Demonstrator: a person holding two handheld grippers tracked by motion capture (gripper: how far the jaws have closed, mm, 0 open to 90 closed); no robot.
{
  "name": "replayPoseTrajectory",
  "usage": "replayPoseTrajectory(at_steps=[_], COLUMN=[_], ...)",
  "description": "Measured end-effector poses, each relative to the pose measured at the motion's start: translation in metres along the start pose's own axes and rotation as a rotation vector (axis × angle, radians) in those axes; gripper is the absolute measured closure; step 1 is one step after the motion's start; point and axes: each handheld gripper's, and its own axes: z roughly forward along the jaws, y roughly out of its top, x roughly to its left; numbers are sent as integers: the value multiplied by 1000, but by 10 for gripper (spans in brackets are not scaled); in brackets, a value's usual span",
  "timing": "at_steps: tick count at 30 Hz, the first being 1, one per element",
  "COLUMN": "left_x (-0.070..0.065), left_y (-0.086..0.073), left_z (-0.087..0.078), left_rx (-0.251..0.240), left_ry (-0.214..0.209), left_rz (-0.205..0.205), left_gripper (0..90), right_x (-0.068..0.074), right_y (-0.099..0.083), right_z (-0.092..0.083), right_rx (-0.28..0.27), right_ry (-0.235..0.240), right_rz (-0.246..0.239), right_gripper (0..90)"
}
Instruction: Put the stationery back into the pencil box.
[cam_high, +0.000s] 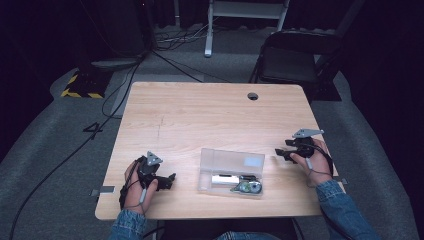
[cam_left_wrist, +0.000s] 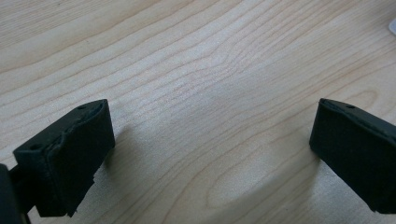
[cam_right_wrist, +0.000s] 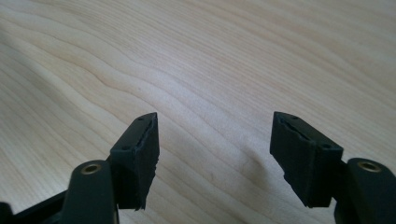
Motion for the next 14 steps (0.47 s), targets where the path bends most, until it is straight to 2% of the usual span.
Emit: replayPoseTrajectory(at_steps=[1, 2, 4, 7, 9, 14], left_x=[0, 0, 0, 0, 0, 0], left_y=[0, 0, 0, 0, 0, 0], left_z=[0, 0, 0, 0, 0, 0], left_rx=[0, 0, 0, 0, 0, 0], left_ry=[0, 0, 0, 0, 0, 1], left_rz=[0, -1, -1, 0, 0, 1], left_gripper=[3, 3, 3, 3, 3, 3], right_x=[0, -1, -1, -3, -3, -4], right_y=[0, -4, -5, -7, -9, -7], right_z=[0, 4, 6, 8, 12, 15], right_rx=[0, 15, 11, -14, -32, -23], right_ry=[0, 7, 6, -2, -6, 4], right_rz=[0, 25, 27, 8, -12, -21], right_gripper=[337, 329, 320, 283, 184, 153])
